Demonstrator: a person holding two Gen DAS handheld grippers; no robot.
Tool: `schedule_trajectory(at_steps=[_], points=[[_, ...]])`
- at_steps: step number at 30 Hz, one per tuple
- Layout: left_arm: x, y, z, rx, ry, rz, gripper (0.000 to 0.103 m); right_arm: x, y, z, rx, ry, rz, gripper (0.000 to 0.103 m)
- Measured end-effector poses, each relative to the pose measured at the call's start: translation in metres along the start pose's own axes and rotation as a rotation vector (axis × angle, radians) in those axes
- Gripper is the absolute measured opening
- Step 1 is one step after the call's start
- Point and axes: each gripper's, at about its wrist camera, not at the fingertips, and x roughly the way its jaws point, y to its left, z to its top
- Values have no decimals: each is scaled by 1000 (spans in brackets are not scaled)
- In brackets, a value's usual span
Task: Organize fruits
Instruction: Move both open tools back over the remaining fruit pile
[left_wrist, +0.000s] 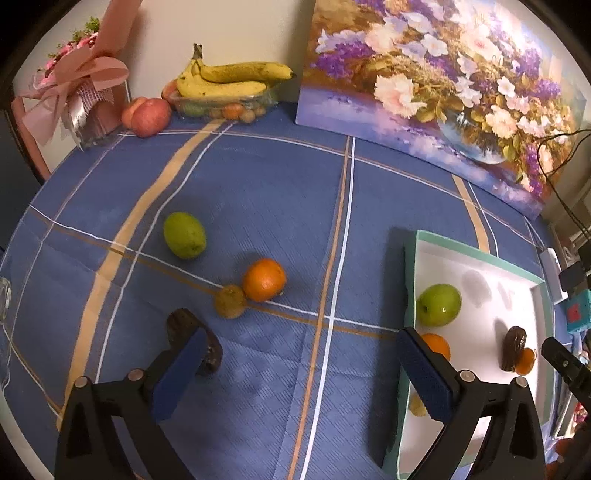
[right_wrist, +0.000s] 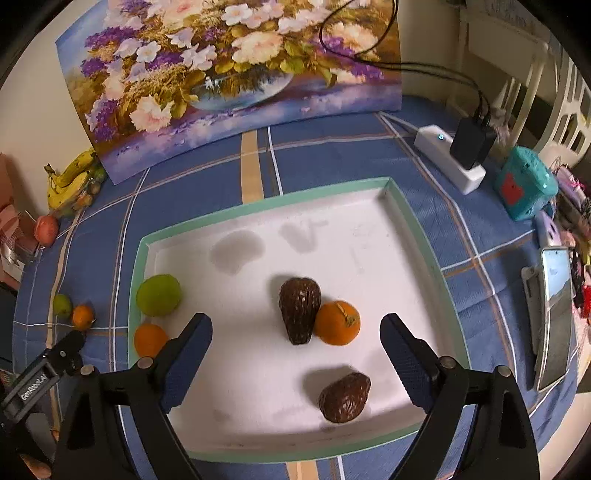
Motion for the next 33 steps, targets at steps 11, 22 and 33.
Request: schedule_trajectory(at_steps=[11, 22, 33], points=[[-13, 2, 11, 7, -39, -11, 103, -7, 13, 0, -50, -111, 46, 93], [-24, 19, 28, -37, -62, -21, 103, 1, 38, -5, -82, -100, 86, 93], [-23, 72, 49, -77, -81, -13, 103, 8, 76, -12, -189, -91, 116, 93]])
